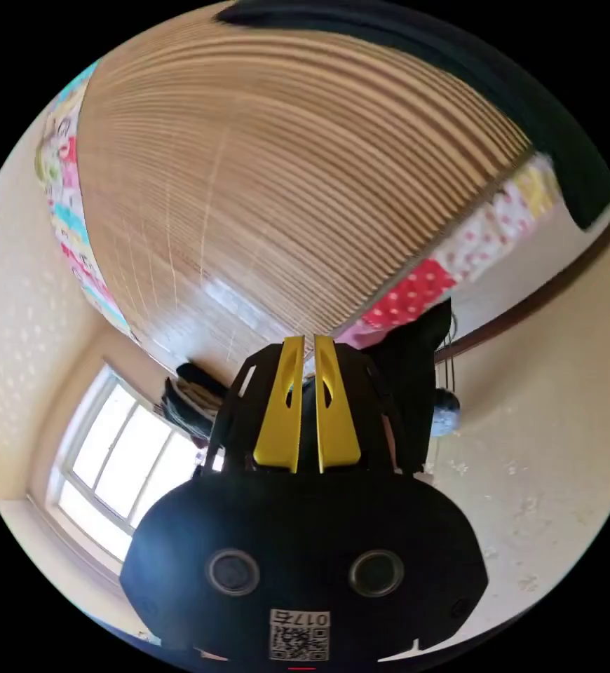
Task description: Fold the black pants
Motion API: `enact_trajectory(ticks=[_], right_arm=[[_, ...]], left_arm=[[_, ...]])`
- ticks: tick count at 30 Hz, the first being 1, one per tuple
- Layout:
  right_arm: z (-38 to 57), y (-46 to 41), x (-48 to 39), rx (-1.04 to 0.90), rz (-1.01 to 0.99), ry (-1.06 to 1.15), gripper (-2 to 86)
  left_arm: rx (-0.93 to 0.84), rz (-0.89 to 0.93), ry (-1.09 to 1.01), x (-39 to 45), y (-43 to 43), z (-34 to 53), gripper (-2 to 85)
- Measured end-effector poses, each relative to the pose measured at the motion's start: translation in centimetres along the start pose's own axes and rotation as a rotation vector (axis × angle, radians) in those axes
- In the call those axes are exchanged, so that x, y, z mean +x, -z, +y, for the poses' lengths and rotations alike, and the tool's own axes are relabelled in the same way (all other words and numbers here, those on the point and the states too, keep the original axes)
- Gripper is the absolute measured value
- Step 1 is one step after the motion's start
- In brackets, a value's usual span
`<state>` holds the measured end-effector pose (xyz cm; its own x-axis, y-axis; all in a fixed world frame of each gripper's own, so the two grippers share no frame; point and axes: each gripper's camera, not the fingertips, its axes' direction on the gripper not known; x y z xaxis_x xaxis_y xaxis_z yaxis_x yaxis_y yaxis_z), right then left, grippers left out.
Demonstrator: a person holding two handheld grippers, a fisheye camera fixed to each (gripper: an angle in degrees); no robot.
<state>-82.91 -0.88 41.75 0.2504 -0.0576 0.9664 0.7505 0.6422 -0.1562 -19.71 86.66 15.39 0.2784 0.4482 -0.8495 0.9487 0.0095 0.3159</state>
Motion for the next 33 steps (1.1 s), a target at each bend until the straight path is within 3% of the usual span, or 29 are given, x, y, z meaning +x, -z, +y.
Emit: enact_trajectory(ticks=[1,3,7,9,13,16,19,25,28,31,33], right_arm=[[0.4,0.7,2.2,0.022,-0.068,-0.048,2.7],[2.9,2.4,10.7,0.156,-0.403,-0.258,3.0],[7.5,1.7,19.3,0.468,-0.970,-0.529,4.2],[8.9,0.0,21.5,0.616,-1.269,-0.612,5.7],[8.2,-0.3,22.1,0.664,-1.439,-0.646,8.0],[6.8,2.4,22.1,0.690,-1.397,-0.595,9.8],[4.4,6.1,21.3,0.675,-1.235,-0.463,11.8],[-0.6,12.4,16.6,0.563,-0.781,-0.284,12.9],[-0.5,16.9,10.2,0.641,-0.425,-0.251,7.0],[0.5,21.0,-0.9,0.775,-0.150,0.081,5.1],[1.0,22.1,-10.8,0.759,-0.050,0.472,5.2]], left_arm=[[-0.115,0.029,-0.076,1.8,-4.8,1.0,-1.0],[-0.321,-0.014,-0.231,5.2,-12.1,3.8,-1.0],[-0.841,-0.342,-0.651,9.7,-25.9,16.1,-1.0],[-0.975,-0.467,-0.754,8.4,-29.1,21.4,-1.0],[-0.985,-0.622,-0.708,1.7,-30.3,27.6,-0.9],[-0.849,-0.654,-0.610,-2.8,-27.2,29.1,-1.0],[-0.759,-0.691,-0.542,-5.8,-23.5,29.6,-1.0],[-0.572,-0.710,-0.559,-5.0,-15.7,29.2,-0.9],[-0.457,-0.654,-0.575,-4.0,-12.0,29.1,-1.0],[-0.366,-0.624,-0.565,-4.6,-9.0,29.3,-0.9],[-0.327,-0.627,-0.538,-5.8,-7.8,29.3,-1.0]])
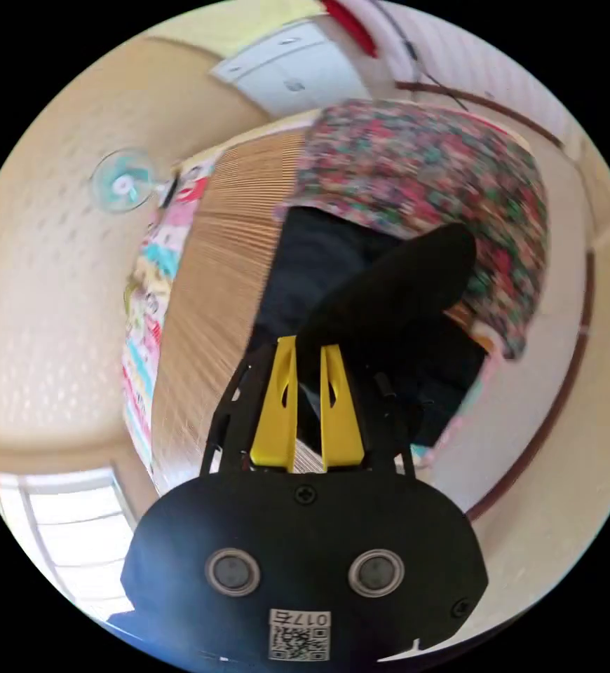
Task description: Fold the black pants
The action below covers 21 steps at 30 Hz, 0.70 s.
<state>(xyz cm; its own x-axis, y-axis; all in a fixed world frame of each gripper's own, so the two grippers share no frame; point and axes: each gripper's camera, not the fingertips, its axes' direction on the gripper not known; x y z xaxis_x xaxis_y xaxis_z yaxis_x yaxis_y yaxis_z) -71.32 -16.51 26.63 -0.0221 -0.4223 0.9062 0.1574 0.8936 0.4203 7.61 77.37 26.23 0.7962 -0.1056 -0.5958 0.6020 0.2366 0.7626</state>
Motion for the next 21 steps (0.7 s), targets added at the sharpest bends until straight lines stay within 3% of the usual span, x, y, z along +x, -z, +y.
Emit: enact_trajectory(ticks=[1,3,6,8,12,16,21], right_arm=[[-0.7,-0.6,-2.1,-0.033,-0.031,0.085,5.3],[-1.5,-3.8,-10.0,-0.204,-0.220,0.455,5.3],[0.5,-7.6,-15.9,-0.463,-0.387,0.656,4.3],[1.9,-8.4,-16.6,-0.510,-0.436,0.647,2.9],[4.4,-10.4,-10.1,-0.554,-0.404,0.306,3.0],[5.6,-9.1,-0.3,-0.562,-0.304,-0.003,3.7],[6.5,0.9,13.1,-0.203,-0.306,-0.443,5.4]], left_arm=[[0.007,-0.004,0.033,-1.0,-0.2,0.5,-1.0],[0.019,-0.004,0.073,-2.1,-1.0,1.2,-0.9],[0.045,0.053,0.108,-2.9,-3.2,1.6,-0.9],[0.048,0.126,0.092,-2.6,-5.1,1.3,-0.9],[-0.021,0.226,-0.015,-0.5,-9.3,-0.3,-0.9],[-0.078,0.173,-0.090,0.1,-11.0,-1.3,-0.9],[-0.055,0.114,-0.014,-3.6,-11.1,-1.4,-1.0]])
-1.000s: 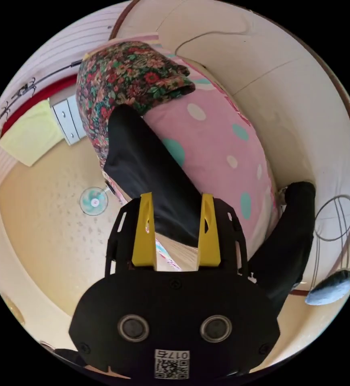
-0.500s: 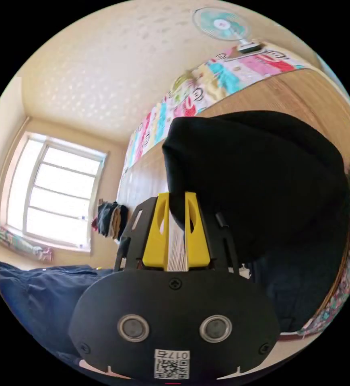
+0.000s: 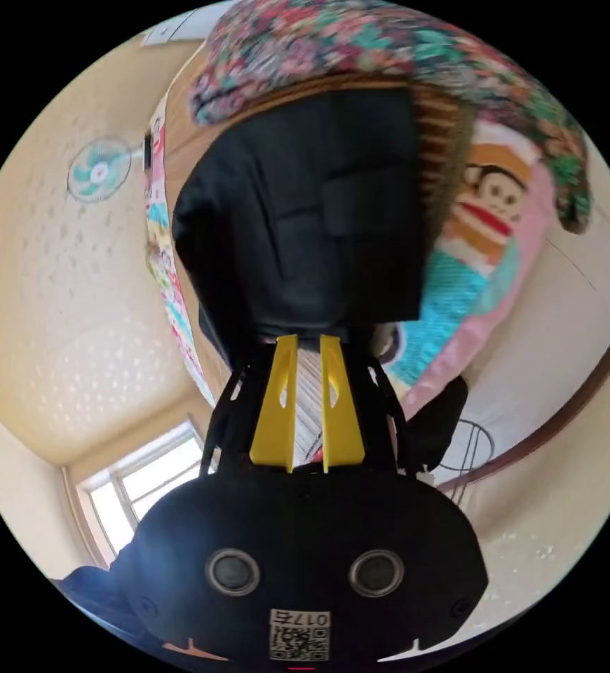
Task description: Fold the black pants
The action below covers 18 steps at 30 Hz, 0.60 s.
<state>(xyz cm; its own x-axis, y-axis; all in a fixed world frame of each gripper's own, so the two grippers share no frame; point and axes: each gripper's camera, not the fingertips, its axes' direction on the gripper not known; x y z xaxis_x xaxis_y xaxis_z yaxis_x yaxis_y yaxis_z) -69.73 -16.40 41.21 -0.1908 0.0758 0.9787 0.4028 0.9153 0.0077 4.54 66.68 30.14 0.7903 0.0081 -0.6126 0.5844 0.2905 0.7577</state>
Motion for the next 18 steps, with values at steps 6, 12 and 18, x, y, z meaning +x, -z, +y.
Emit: enact_trajectory(ticks=[6,12,18], right_arm=[[0.6,6.9,4.9,0.274,-0.371,-0.231,8.1],[4.3,3.5,6.4,0.268,-0.595,-0.394,9.6],[9.3,1.9,7.8,0.568,-0.887,-0.566,9.3]], left_arm=[[0.064,-0.001,0.105,-4.4,-0.8,0.3,-0.9],[-0.003,0.061,0.004,-3.8,-5.1,-1.4,-0.9],[-0.056,0.048,-0.067,-5.2,-7.6,-1.5,-0.9]])
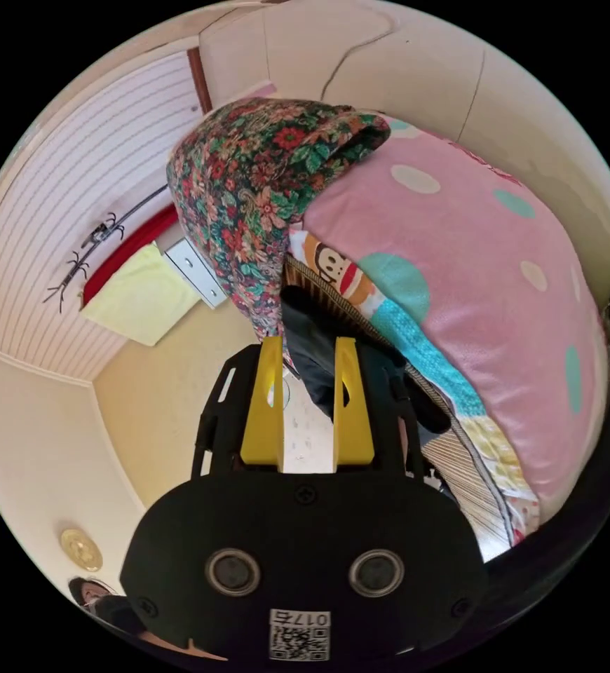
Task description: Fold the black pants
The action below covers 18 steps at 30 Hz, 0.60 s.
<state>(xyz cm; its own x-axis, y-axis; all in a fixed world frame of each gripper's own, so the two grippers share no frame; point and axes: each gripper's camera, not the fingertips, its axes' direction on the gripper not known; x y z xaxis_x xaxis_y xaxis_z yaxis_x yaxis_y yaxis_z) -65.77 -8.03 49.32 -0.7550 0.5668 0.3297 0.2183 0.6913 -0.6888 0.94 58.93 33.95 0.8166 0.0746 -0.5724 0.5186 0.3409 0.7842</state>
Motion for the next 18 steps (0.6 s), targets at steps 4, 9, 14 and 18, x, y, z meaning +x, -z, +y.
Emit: enact_trajectory(ticks=[4,9,14,18], right_arm=[[1.2,-0.7,-1.3,-0.009,-0.004,0.023,4.1],[6.7,-7.6,-10.5,-0.465,-0.117,0.407,2.4],[19.7,-13.9,-19.5,-0.927,0.065,0.837,1.8],[31.2,-14.5,-23.7,-1.140,-0.078,0.983,1.5]], left_arm=[[0.037,-0.005,0.045,-3.9,-0.1,1.4,-0.9],[-0.083,-0.145,-0.058,-4.6,-3.0,1.3,-0.6],[-0.294,-0.229,-0.416,1.7,-11.6,1.3,2.0],[-0.480,-0.161,-0.786,11.1,-21.1,6.1,5.1]])
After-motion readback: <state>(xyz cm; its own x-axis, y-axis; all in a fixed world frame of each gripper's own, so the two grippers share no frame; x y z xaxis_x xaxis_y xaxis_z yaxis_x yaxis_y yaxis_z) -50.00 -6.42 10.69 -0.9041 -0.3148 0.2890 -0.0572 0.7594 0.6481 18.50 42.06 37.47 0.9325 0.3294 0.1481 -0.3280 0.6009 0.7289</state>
